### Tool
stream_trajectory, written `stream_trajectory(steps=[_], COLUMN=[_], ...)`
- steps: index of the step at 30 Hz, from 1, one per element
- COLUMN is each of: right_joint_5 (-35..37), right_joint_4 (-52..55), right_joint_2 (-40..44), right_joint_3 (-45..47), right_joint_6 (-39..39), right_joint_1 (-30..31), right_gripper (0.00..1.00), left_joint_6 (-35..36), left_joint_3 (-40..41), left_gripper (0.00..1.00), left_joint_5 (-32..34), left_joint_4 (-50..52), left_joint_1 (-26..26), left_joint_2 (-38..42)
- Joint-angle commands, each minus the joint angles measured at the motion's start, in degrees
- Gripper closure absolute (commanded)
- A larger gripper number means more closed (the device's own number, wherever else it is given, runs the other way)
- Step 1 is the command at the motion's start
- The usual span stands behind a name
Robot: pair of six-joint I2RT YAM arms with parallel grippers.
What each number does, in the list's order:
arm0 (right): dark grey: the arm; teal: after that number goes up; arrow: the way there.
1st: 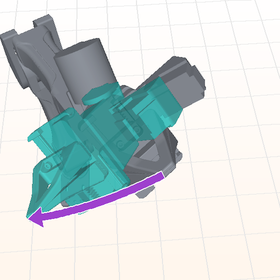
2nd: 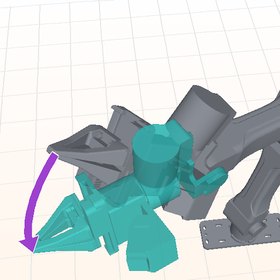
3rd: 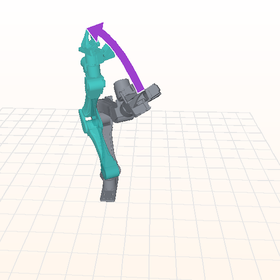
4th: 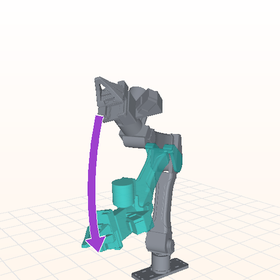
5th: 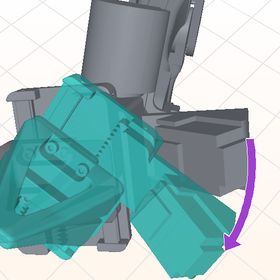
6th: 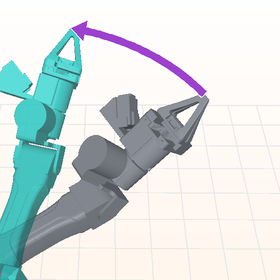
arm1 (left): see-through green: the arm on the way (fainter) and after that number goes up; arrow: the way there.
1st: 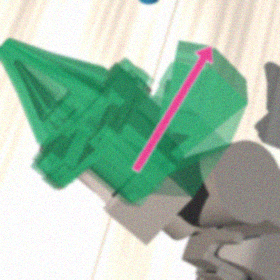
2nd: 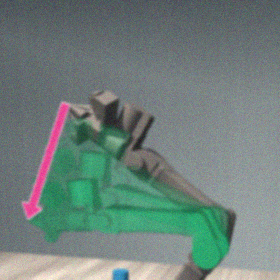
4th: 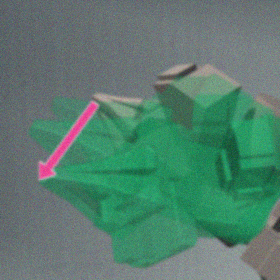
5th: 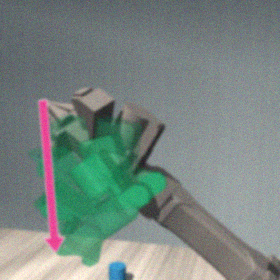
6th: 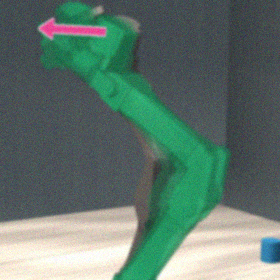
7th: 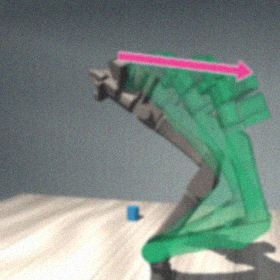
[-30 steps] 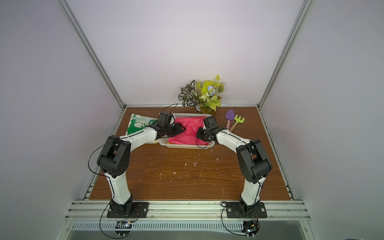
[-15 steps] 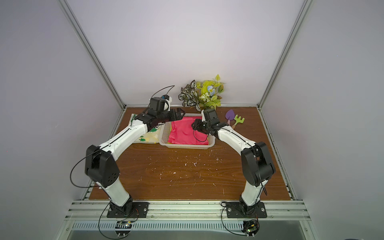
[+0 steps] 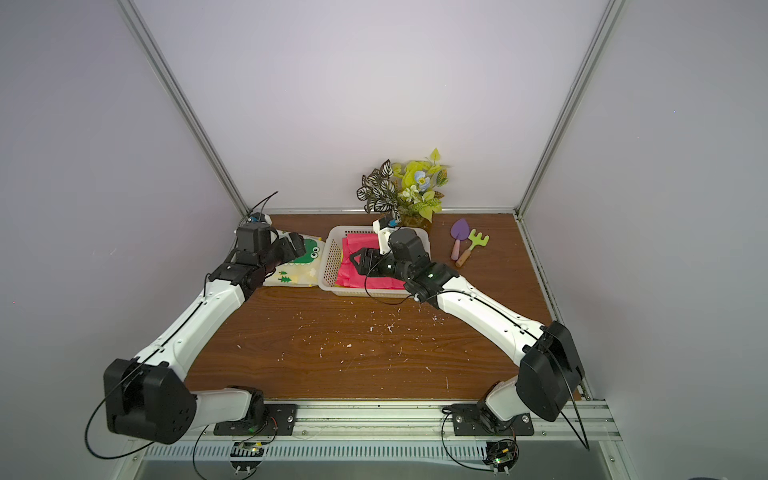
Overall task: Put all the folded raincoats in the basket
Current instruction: Place the raincoat in the basket, then move the raincoat to the center of the board.
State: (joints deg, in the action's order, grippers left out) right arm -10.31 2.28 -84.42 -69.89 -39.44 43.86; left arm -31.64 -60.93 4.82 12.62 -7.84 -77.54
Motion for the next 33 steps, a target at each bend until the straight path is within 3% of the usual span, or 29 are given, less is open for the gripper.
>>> stream_trajectory(steps=[1,3,10,15,23,25,33], right_joint_5=[4.1,5.0,5.8,6.0,5.1,4.4,2.6], right_joint_4=[-1.4,-2.1,-3.0,-2.8,-2.0,-1.4,-1.0], right_joint_2=[1.8,2.1,2.5,2.4,0.3,-0.9,-4.0], right_joint_3=[1.5,2.8,6.1,8.1,7.0,5.7,3.4], right_joint_6=[-0.5,-1.2,-2.1,-2.0,-0.6,-0.1,0.2], right_joint_1=[2.1,3.4,6.8,8.1,8.2,8.2,8.8], right_gripper=[0.36,0.36,0.36,0.36,0.36,0.36,0.36], left_joint_6=[-1.9,-1.8,-3.4,-1.9,-2.1,-2.2,0.8], left_joint_3=[-2.4,-5.9,-20.0,-23.4,-13.7,-9.3,6.2], left_gripper=[0.00,0.00,0.00,0.00,0.00,0.00,0.00], left_joint_5=[3.1,3.4,-5.6,-5.9,-11.0,-13.0,-10.8], left_joint_4=[-2.2,-1.9,8.6,13.5,15.2,15.2,15.9], left_joint_1=[1.5,1.8,7.2,7.5,7.6,7.5,7.5], left_joint_2=[-5.8,-10.8,-30.4,-36.1,-35.4,-33.2,-21.8])
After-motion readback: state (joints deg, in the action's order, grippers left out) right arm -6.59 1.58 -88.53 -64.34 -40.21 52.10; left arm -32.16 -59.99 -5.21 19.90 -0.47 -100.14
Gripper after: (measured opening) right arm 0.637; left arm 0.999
